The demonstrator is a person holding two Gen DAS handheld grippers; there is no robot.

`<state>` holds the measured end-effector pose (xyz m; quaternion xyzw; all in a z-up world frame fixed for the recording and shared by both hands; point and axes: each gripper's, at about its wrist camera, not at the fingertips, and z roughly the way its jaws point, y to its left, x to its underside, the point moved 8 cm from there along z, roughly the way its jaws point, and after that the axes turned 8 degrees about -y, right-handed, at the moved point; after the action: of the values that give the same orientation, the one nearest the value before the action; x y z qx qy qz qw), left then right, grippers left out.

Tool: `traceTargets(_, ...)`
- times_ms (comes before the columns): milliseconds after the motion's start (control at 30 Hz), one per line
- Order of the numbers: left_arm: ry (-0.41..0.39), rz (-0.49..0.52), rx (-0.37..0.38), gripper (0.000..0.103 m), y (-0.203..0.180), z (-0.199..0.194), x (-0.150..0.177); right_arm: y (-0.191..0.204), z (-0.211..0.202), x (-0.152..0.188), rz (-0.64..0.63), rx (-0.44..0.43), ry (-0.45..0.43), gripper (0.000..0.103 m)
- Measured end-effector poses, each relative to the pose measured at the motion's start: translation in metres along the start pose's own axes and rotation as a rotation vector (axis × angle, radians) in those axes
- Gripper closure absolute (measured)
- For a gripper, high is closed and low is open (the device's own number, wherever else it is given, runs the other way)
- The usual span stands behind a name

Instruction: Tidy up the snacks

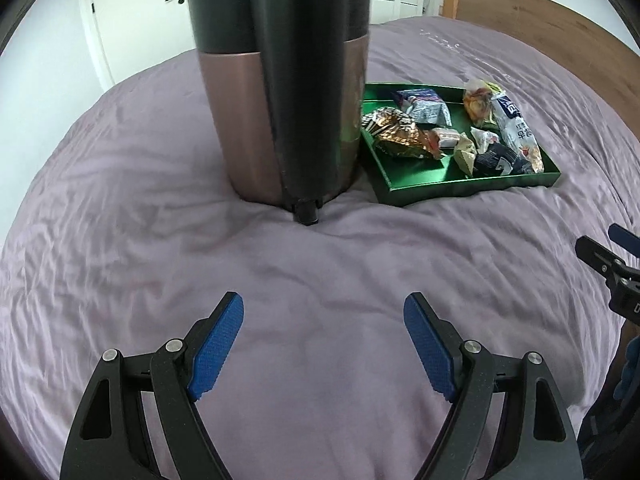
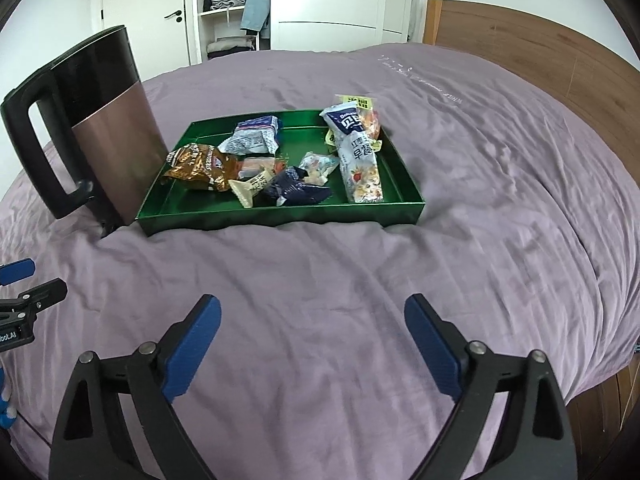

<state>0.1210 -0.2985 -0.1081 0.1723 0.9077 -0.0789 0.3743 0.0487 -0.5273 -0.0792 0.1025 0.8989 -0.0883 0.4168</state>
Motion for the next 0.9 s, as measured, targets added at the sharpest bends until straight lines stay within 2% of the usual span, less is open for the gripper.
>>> traceTargets(667,-0.026,-0.006,-0.005,0.025,-0.01,0.008,-0.018,-0.002,0.021,-0.004,-0.018,-0.008,0.011,0.0)
traceTargets(900,-0.099,-0.002,-0.02,0.025,-0.012,0.0,-0.036,-0.003,0.021,-0.007,-0.02,-0.008,-0.001,0.0)
